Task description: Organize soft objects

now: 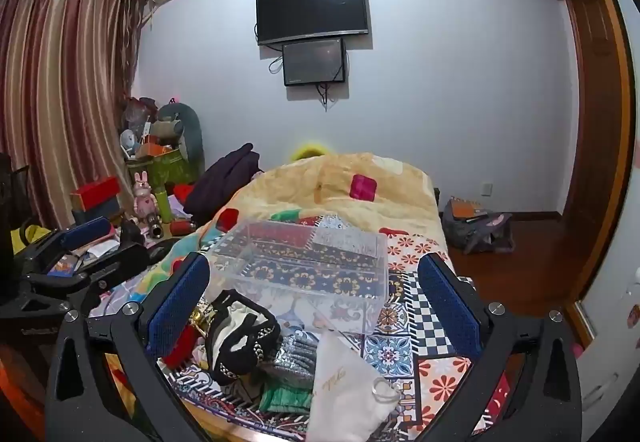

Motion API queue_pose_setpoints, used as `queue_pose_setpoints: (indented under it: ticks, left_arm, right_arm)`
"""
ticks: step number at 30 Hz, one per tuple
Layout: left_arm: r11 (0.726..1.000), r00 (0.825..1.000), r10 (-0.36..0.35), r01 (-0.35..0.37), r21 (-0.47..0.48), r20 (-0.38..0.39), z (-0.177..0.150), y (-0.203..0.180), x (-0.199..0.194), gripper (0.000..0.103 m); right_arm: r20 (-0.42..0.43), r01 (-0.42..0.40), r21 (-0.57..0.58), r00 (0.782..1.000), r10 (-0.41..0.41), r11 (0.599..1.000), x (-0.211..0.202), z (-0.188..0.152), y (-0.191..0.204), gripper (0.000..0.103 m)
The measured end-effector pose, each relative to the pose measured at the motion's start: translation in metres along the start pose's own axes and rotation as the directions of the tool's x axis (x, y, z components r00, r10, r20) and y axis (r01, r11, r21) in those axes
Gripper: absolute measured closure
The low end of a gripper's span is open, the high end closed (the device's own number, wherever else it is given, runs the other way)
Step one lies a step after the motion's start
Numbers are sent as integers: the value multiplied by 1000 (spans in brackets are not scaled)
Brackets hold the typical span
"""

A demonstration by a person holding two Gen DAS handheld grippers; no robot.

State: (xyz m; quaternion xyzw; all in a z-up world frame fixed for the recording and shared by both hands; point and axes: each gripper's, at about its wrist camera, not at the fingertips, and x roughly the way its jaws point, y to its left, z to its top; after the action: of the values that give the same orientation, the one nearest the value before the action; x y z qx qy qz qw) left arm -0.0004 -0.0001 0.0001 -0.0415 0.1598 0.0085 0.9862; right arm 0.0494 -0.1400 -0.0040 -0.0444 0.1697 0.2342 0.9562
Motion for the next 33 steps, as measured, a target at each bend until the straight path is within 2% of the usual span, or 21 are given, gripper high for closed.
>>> queue_pose_setpoints:
  ticks: [8, 14, 33]
  left_arm:
    - [1000, 1000, -12, 12, -2, -1, 7, 9, -2, 0]
    - [1000, 1000, 1, -1, 11, 3, 3, -2, -2, 0]
    - [1000, 1000, 12, -12, 4, 10, 1, -1, -1, 0]
  right_arm:
    - [3, 1, 4, 1000, -1, 1000, -1, 0, 0, 0]
    - [6, 3, 6, 1000, -3, 1000, -4, 0, 1, 0]
    - [15, -5, 12, 1000, 4, 1000, -8, 3, 2, 0]
